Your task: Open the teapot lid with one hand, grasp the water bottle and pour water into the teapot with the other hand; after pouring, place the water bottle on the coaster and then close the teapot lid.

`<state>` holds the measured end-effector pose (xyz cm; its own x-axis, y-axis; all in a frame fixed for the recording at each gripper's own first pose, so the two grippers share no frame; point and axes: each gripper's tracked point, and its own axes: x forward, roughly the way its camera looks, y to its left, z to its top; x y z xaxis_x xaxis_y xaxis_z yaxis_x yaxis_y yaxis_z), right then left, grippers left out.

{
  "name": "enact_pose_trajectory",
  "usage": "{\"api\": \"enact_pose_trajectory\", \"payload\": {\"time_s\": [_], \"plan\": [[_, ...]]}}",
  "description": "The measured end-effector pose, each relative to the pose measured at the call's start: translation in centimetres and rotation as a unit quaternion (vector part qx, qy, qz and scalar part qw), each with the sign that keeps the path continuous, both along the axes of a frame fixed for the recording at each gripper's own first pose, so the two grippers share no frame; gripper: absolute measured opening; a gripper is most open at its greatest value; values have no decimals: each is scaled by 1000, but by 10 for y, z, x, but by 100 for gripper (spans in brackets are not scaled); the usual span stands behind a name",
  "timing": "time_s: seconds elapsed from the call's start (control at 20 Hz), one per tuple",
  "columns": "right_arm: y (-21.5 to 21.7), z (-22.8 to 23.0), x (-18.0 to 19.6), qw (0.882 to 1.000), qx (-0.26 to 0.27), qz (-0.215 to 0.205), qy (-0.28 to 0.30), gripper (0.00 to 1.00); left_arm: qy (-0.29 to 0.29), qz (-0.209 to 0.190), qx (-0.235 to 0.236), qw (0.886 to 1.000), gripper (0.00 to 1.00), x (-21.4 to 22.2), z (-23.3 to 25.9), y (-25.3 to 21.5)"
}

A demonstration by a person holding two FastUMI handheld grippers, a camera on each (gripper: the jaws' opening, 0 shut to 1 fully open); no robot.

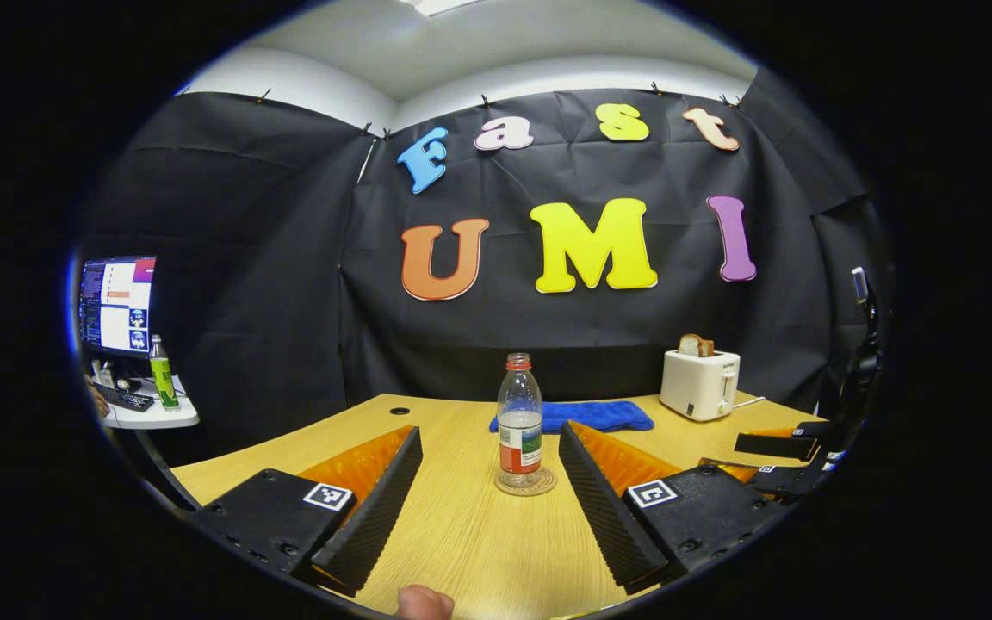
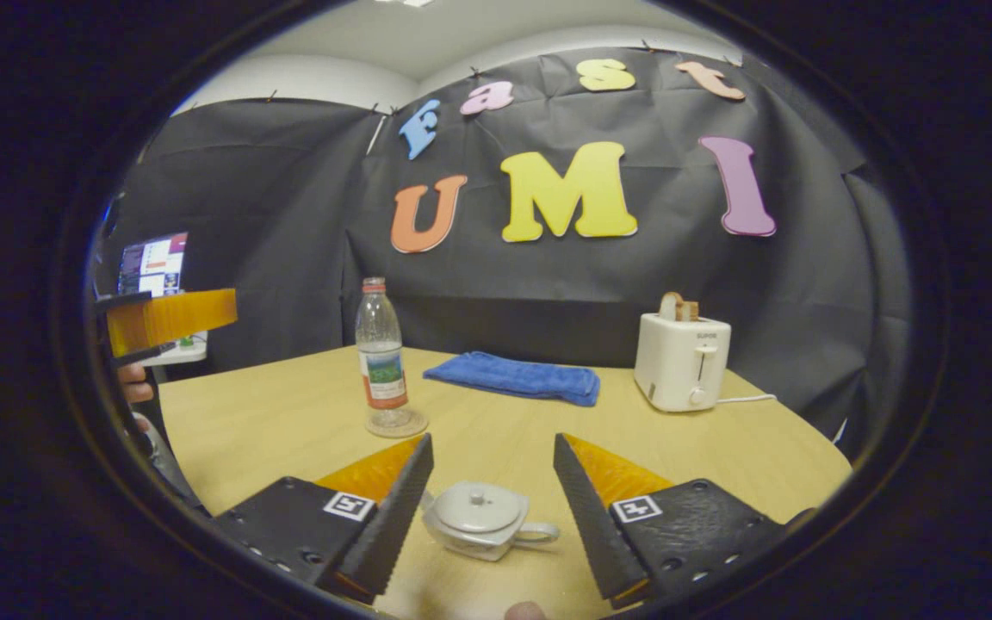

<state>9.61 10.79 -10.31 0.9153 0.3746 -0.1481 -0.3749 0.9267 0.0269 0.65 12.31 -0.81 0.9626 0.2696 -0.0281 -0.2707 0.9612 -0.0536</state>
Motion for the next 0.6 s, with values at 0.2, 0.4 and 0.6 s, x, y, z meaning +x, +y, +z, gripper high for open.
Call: {"api": "enact_pose_trajectory", "payload": {"time_s": [0.2, 0.4, 0.6], "plan": [[-42, 33, -13, 997, 0, -66, -30, 95, -10, -14, 8, 1000, 100, 1, 8, -22], [-75, 58, -40, 992, -13, -115, -48, 96, 3, -12, 3, 1000, 100, -1, 6, -38], [-97, 79, -67, 986, -22, -148, -75, 95, 4, -15, 31, 999, 100, -5, 11, -41]]}}
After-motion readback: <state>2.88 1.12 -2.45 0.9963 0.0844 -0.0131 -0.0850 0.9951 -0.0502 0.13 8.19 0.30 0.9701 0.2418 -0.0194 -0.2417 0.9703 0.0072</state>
